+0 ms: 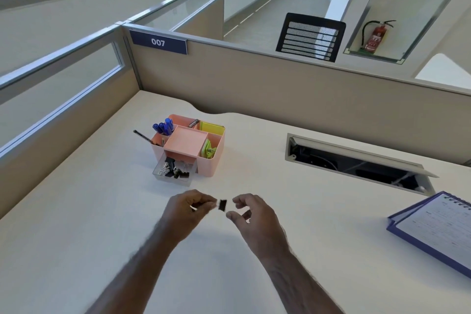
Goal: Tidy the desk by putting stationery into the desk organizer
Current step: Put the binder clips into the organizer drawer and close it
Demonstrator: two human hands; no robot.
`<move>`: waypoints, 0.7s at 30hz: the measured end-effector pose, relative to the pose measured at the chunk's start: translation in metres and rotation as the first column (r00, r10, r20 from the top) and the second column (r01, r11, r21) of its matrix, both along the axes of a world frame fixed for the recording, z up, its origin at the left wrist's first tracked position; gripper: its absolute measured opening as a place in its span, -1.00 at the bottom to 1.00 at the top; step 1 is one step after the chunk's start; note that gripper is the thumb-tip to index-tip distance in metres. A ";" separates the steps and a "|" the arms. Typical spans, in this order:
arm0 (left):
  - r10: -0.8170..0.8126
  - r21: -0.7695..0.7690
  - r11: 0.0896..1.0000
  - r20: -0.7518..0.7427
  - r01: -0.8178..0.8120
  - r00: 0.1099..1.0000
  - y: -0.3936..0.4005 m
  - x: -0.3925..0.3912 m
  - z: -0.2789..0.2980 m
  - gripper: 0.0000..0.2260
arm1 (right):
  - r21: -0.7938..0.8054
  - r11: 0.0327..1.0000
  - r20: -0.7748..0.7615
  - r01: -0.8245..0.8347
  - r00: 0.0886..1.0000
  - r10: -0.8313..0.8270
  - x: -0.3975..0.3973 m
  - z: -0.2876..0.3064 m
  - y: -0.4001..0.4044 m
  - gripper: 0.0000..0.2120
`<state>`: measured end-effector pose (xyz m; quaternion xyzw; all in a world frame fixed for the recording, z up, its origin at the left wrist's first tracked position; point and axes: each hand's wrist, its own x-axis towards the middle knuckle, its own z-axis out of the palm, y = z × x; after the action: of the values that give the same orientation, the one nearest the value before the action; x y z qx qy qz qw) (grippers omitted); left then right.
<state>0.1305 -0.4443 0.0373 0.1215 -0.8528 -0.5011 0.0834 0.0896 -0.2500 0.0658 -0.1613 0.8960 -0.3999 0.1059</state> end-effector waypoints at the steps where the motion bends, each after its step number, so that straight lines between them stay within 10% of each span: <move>1: 0.076 -0.027 0.997 -0.018 -0.076 0.997 -0.008 -0.003 0.002 -0.78 | -0.002 1.000 -0.001 0.014 1.000 -0.014 0.000 0.000 0.003 -0.78; 9: 0.541 -0.318 0.784 -0.071 -0.533 0.838 -0.078 -0.031 0.020 -0.88 | 0.039 0.994 0.020 0.106 0.994 -0.107 0.001 -0.010 0.039 -0.85; 21: 0.369 -0.736 0.578 -0.150 -0.352 0.917 -0.090 -0.057 0.003 -0.88 | 0.073 0.958 0.027 0.277 0.960 -0.279 0.005 -0.028 0.100 -0.86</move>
<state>0.0738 -0.5345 0.0399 0.2517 -0.9400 -0.0755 0.2174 0.0947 -0.1504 0.0375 -0.0225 0.9209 -0.3826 0.0709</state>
